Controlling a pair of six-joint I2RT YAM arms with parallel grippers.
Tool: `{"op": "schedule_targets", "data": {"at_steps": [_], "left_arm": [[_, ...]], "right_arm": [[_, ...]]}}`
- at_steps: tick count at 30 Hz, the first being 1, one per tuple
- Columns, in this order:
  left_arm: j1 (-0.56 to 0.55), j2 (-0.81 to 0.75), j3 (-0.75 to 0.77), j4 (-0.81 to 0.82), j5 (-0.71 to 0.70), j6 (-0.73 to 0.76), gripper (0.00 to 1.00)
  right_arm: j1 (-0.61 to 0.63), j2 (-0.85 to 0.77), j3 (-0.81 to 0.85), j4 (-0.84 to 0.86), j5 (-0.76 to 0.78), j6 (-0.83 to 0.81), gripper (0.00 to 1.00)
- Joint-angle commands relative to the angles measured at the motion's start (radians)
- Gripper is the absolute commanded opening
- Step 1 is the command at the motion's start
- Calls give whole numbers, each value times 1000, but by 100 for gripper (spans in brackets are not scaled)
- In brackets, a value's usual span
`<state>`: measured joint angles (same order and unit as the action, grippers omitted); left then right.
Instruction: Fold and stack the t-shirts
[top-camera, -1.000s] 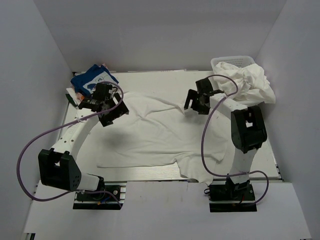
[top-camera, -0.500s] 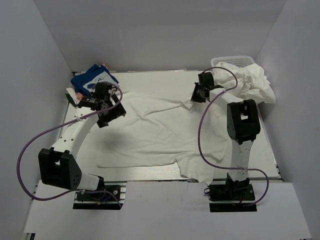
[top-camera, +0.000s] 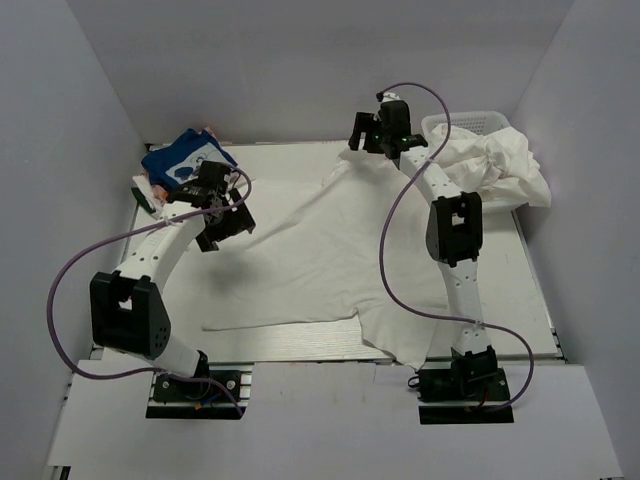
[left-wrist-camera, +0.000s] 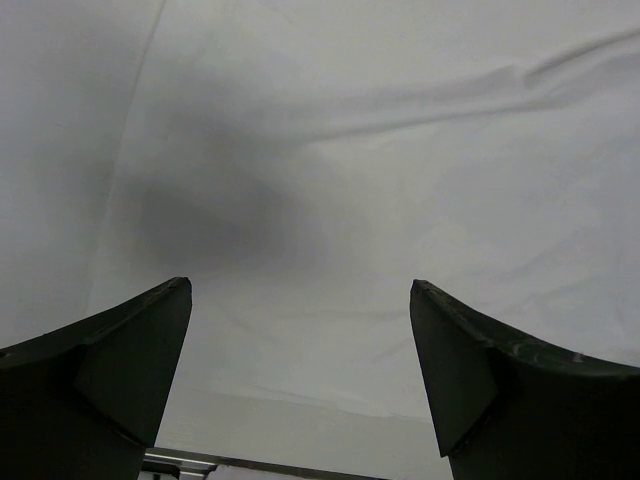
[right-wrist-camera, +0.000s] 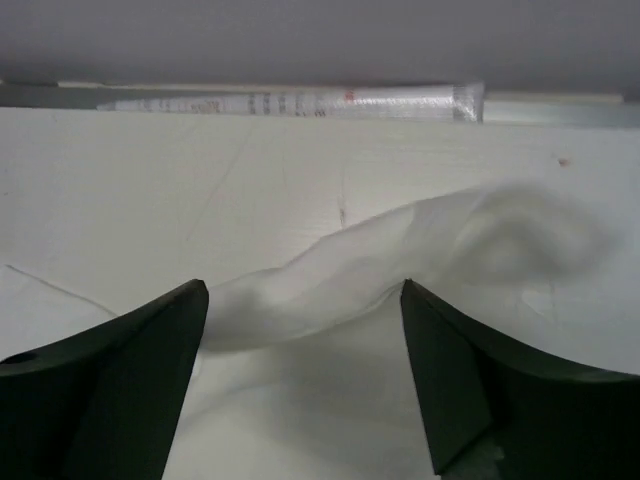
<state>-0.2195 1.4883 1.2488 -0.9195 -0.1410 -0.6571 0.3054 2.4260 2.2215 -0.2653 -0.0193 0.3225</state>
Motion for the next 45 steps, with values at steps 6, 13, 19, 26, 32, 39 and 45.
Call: {"op": "schedule_targets", "data": {"at_steps": [6, 13, 19, 26, 32, 39, 45], "left_arm": [[3, 66, 104, 4, 18, 53, 100], [3, 139, 142, 105, 14, 62, 100], [3, 346, 293, 160, -43, 62, 100], [22, 598, 467, 237, -78, 30, 100], [31, 817, 696, 209, -155, -15, 100], [71, 1001, 948, 99, -155, -58, 100], [81, 978, 922, 85, -126, -88, 100]], "right_arm": [[8, -148, -89, 77, 8, -223, 90], [3, -399, -391, -94, 48, -137, 90], [-2, -631, -872, -72, 101, -24, 90], [-18, -619, -962, -86, 140, -75, 90], [-43, -487, -870, -127, 165, -74, 90], [-89, -369, -807, -167, 229, -85, 90], [-114, -273, -653, -195, 249, -108, 90]]}}
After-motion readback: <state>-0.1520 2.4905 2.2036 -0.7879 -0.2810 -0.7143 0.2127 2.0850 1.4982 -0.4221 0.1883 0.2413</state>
